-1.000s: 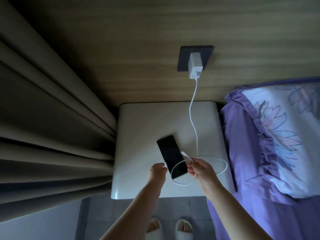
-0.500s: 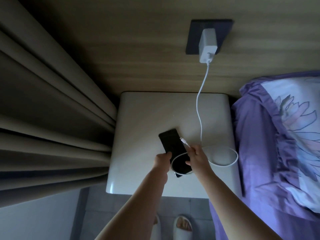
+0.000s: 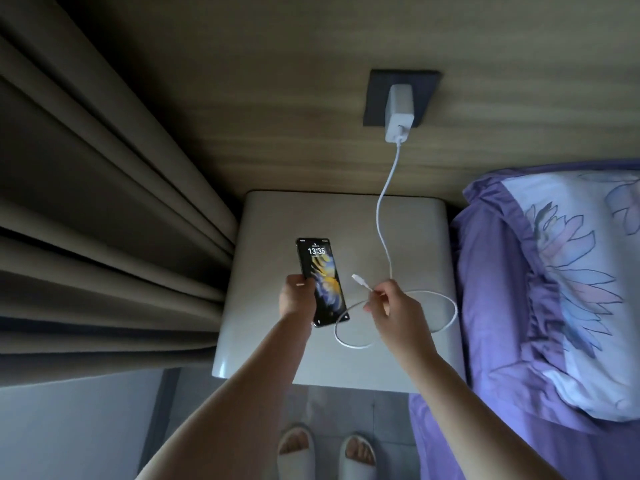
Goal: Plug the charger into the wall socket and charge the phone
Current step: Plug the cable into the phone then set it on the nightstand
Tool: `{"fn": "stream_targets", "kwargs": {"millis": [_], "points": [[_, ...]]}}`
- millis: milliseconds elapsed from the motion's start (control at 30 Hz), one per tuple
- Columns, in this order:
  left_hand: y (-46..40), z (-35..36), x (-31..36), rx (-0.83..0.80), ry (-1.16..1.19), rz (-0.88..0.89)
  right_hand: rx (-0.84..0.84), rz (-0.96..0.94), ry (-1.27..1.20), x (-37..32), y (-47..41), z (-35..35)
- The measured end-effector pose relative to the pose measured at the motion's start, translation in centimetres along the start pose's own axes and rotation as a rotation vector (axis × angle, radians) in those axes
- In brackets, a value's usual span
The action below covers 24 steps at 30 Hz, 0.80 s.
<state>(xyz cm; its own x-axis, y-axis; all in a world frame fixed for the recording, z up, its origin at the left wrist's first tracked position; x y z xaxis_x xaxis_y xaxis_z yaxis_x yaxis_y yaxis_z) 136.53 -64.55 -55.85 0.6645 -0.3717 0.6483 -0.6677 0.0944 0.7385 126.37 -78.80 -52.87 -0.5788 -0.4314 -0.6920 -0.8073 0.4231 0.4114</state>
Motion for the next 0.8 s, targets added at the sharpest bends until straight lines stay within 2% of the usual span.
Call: {"fn": "stream_targets", "kwargs": {"millis": [100, 167, 233, 333, 400, 533, 800], "points": [[0.3, -1.6, 2.4, 0.002, 0.138, 0.071, -0.067, 0.090, -0.400, -0.8, 2.4, -0.4], [0.5, -1.8, 3.2, -0.085, 0.302, 0.064, -0.067, 0.187, -0.647, -1.7, 4.3, -0.6], [2.4, -1.8, 4.4, -0.136, 0.475, 0.019, -0.059, 0.228, -0.781, -3.2, 6.0, -0.7], [5.0, -1.5, 5.3, -0.179, 0.688, -0.028, -0.084, 0.167, -0.938, -6.4, 8.3, -0.6], [6.6, -1.3, 5.7, -0.197, 0.762, -0.074, -0.106, 0.122, -0.948, -8.3, 9.4, -0.7], [9.3, -0.5, 6.8, -0.340, 0.927, -0.139, -0.064, 0.056, -0.802, -10.6, 10.5, -1.6], [11.7, -0.4, 8.5, -0.496, 1.025, -0.076, -0.020, 0.019, -0.793, -12.8, 11.2, -2.7]]}}
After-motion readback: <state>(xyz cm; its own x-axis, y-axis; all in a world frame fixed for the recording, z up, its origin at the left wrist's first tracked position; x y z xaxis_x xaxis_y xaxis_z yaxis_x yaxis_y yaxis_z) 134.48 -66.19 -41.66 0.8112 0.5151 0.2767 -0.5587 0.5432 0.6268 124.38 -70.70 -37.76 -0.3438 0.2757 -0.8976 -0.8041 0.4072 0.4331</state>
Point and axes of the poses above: each hand's wrist, its own y-axis away from the middle knuckle, its own z-axis out of the palm, x = y × z, the point moved 5 cm from there along -y, towards the middle knuckle, and after that the axes turned 9 degrees about -x, right-handed, at the moved point
